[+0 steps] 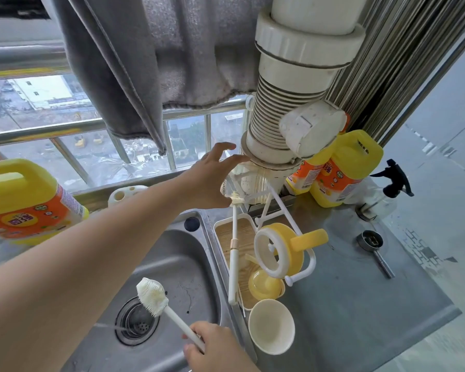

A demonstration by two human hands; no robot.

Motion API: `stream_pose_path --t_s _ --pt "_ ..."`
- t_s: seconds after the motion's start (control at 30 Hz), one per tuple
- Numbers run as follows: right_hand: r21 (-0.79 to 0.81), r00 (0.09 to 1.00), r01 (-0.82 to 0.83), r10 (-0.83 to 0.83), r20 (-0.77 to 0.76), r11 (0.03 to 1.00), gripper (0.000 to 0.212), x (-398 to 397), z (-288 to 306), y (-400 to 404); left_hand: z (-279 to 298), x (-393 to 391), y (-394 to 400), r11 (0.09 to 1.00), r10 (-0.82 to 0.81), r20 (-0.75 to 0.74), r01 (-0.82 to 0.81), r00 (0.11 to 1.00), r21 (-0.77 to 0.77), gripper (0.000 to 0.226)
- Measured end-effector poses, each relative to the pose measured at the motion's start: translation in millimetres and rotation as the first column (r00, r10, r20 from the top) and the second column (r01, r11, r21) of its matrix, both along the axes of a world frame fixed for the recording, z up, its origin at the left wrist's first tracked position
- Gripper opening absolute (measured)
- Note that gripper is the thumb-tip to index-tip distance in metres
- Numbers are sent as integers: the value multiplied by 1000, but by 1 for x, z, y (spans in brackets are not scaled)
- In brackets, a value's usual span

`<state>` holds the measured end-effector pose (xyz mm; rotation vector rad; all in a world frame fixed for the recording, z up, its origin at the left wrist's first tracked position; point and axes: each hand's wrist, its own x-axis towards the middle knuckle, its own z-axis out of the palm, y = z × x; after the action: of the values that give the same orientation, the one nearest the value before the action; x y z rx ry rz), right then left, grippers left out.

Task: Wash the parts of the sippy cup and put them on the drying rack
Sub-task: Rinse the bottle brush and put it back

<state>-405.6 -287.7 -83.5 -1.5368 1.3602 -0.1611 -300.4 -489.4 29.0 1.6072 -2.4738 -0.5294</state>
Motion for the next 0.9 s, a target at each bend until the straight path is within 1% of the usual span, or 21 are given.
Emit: stream_pose_path --t_s 0.07,0.13,0.27,0.37,0.43,0.5,0.6,0.67,0.9 --pt "-4 1000 -13 13 0 1000 27 2 0 -2 1 7 10 999 26 -5 -27 1000 -27 91" --pt "8 1000 -24 24 -3 1000 27 6 -1 -4 1 17 21 997 71 -43 -72 997 -38 88" --pt "26 999 -51 52 -13 998 26 18 0 -8 -7 40 37 989 144 -143 -138 979 57 84" --pt "12 998 -55 55 -1 998 13 25 5 -12 -13 41 43 979 180 -197 -157 964 129 83" --pt "1 998 -56 56 -1 998 13 28 6 -14 -15 38 46 974 199 -225 -167 954 155 83" --pt "-15 998 -60 60 -14 998 15 29 5 -14 -17 37 50 971 210 -228 -175 951 163 83" --pt "-20 999 -51 51 -13 999 9 28 6 -14 -19 39 54 967 222 -212 -186 952 176 84" --pt "-24 999 -45 44 -16 999 12 27 6 -14 -19 40 56 966 223 -213 -186 951 180 83" --pt "-7 999 -29 29 -19 1000 10 34 10 -15 -19 52 70 968 231 -273 -192 934 162 82"
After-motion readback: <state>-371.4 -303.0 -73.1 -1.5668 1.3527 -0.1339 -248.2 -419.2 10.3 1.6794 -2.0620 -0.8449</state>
